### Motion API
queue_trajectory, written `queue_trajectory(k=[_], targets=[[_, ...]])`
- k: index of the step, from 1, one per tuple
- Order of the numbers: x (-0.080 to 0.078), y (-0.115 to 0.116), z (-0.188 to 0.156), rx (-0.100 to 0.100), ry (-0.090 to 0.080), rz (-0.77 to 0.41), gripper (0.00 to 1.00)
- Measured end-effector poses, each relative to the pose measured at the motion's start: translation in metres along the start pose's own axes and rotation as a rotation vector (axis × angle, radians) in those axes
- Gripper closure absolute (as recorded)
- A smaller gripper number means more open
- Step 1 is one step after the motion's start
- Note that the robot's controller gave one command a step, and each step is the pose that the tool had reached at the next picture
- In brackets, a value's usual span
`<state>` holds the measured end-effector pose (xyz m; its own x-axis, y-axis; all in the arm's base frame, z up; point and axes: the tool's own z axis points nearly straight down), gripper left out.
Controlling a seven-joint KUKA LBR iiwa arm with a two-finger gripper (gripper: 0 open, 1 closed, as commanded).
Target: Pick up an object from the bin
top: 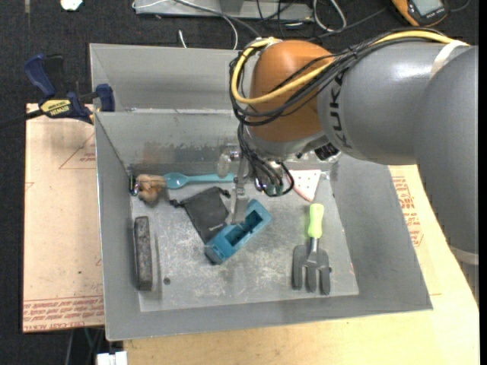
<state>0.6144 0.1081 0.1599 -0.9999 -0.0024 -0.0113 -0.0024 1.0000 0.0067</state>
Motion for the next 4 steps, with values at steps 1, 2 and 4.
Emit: queue_trajectory(k=[1, 2, 4], targets=[[0.003, -0.011, 0.036, 0.000, 0.006, -0.402, 0.00], [0.010, -0.002, 0.059, 0.000, 0.000, -0.516, 0.00], [0.011, 0.014, 0.073, 0.005, 0.013, -0.672, 1.00]])
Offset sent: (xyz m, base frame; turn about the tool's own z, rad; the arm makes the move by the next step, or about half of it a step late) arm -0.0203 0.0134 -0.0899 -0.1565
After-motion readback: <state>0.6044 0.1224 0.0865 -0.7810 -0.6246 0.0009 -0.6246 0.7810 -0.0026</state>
